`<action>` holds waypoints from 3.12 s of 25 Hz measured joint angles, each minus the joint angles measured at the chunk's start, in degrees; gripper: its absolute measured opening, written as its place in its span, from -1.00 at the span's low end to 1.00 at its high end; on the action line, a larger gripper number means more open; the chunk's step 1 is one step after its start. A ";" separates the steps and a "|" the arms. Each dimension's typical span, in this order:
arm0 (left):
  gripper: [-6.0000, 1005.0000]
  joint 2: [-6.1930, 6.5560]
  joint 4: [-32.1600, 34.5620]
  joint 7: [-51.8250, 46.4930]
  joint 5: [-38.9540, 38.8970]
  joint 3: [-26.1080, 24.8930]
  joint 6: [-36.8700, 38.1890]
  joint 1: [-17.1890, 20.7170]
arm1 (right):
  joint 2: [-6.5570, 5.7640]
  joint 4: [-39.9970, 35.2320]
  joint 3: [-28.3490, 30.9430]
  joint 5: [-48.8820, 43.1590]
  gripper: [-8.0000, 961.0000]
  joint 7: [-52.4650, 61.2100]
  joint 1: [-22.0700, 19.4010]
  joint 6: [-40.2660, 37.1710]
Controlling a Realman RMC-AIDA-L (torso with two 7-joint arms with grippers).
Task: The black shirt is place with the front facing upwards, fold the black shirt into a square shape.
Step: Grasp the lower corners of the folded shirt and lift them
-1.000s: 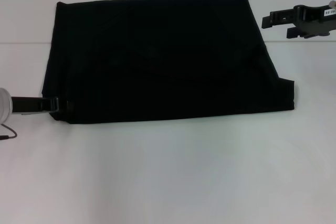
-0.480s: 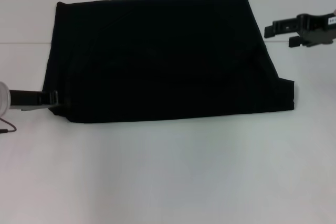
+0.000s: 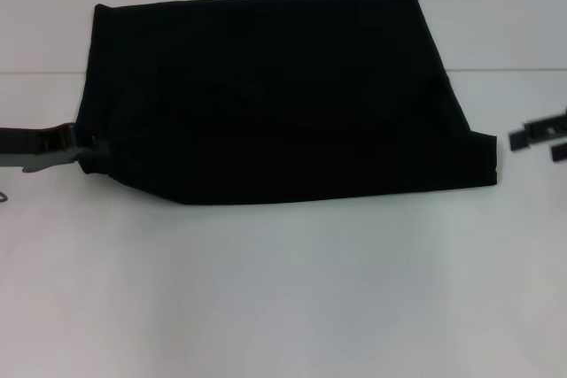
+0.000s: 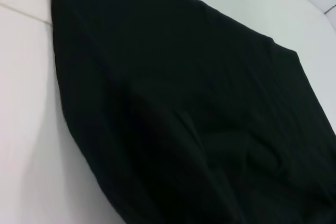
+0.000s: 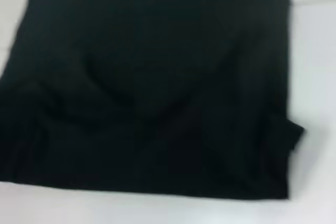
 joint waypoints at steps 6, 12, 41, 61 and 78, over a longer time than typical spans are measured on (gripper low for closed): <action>-0.84 -0.42 0.01 -0.03 0.14 0.18 -1.05 -0.60 | -0.03 -0.15 0.36 -3.25 0.96 0.20 -1.45 1.81; -0.84 -0.67 -0.07 -0.06 0.13 0.11 -1.22 -1.19 | 3.63 0.28 -0.80 -3.55 0.95 -0.42 -1.36 12.25; -0.84 -1.30 -0.14 -0.07 -0.10 -0.12 -1.36 -1.17 | 11.66 11.58 -15.41 -4.96 0.82 -0.44 3.57 42.59; -0.84 -1.42 -0.03 -0.07 -0.60 -0.12 -1.53 -1.27 | 9.99 11.03 -13.59 -4.59 0.74 2.47 4.21 34.88; -0.84 -1.42 0.03 -0.07 -1.39 -0.12 -1.40 -1.45 | 9.24 12.71 -14.22 -7.28 -0.14 3.15 4.89 34.12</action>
